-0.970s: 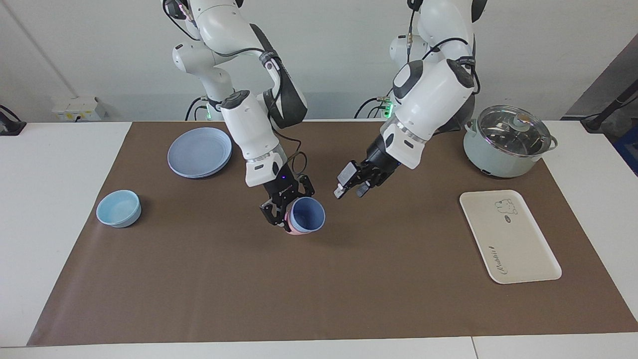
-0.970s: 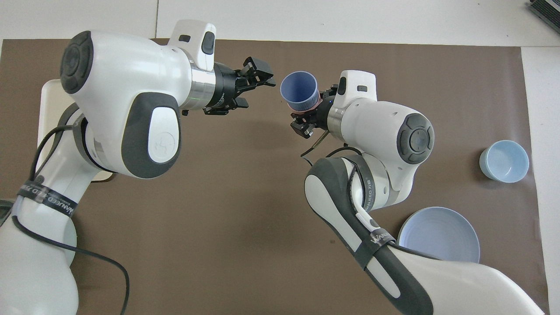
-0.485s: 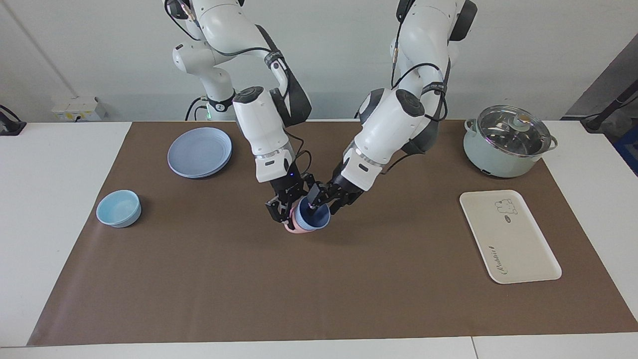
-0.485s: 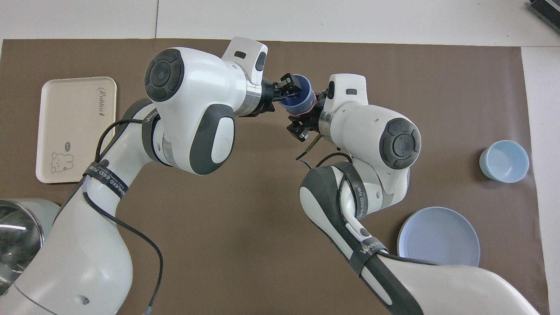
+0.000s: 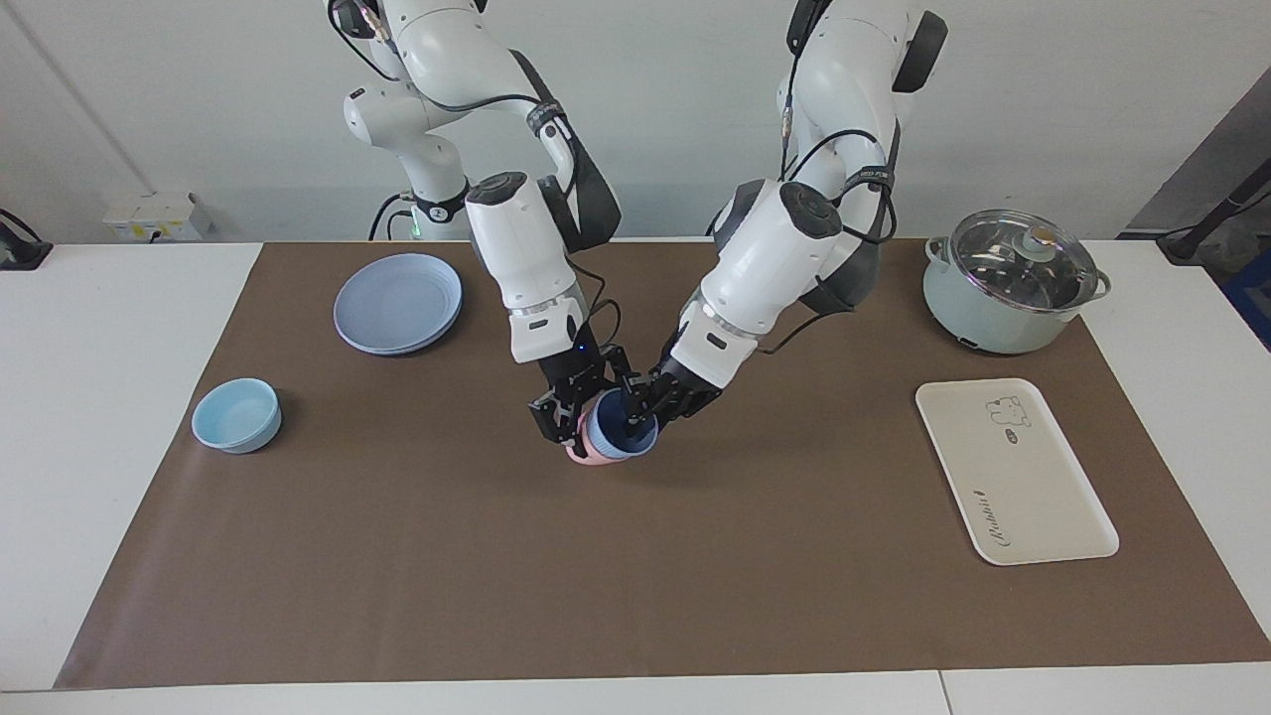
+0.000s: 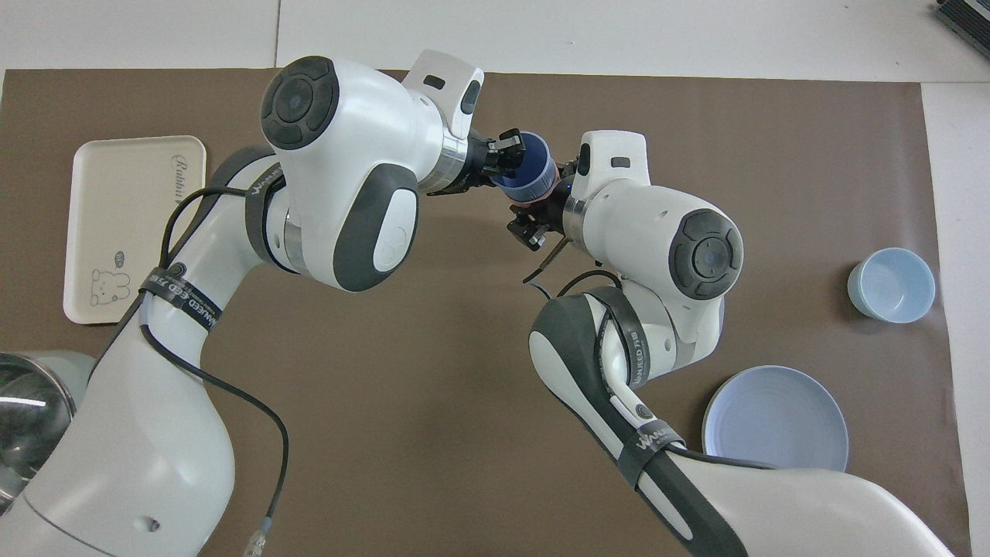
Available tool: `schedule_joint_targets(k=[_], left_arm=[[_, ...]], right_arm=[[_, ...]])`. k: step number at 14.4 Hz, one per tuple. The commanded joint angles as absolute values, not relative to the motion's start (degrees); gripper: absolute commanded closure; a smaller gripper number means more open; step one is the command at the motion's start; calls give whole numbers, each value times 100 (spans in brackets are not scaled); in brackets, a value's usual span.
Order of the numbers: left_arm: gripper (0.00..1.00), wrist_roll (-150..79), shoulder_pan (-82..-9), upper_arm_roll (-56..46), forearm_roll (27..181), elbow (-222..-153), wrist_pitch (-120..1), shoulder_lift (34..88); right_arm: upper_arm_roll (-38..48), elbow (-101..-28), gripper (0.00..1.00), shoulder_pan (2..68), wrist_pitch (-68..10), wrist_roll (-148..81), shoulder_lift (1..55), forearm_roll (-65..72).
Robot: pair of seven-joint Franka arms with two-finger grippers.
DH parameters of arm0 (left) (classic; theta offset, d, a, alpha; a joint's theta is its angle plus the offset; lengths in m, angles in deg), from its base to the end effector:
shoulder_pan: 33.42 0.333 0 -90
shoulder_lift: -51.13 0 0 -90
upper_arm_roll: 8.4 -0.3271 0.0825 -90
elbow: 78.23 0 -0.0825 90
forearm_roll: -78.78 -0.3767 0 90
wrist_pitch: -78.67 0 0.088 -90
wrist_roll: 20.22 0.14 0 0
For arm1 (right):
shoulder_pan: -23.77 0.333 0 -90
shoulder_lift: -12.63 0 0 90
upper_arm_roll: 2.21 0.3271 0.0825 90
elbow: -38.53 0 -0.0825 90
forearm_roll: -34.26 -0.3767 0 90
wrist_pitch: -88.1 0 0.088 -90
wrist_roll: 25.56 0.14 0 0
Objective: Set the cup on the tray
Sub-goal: 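Grasp the cup with the left gripper from the right gripper, then carry the cup with the left gripper toward the tray while the right gripper withdraws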
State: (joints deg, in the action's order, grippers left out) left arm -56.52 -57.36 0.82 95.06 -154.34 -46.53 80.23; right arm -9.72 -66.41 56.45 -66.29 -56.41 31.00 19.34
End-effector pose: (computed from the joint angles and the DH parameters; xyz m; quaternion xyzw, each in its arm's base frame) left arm 0.6293 -0.4023 0.4656 0.9655 0.1029 0.0491 0.2341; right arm 0.6221 0.2953 0.4064 -0.8865 -0.3708 -0.2716 0.0534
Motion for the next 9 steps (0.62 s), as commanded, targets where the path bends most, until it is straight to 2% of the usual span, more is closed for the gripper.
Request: schedule_joint_targets(k=[1, 6, 9], left_arm=[[100, -5644, -5855, 21, 9179, -14995, -4368, 8250], [100, -5644, -5847, -14, 9153, -14986, -4017, 8242], [100, -5644, -5585, -93, 9144, -14688, -3508, 8189]], right_arm=[[-1003, -6667, 100, 5681, -6685, -5421, 3038, 2125], [-1003, -6667, 100, 5681, -6685, -5421, 3038, 2125], [-1003, -6667, 100, 5672, -6693, -5421, 3038, 2125]])
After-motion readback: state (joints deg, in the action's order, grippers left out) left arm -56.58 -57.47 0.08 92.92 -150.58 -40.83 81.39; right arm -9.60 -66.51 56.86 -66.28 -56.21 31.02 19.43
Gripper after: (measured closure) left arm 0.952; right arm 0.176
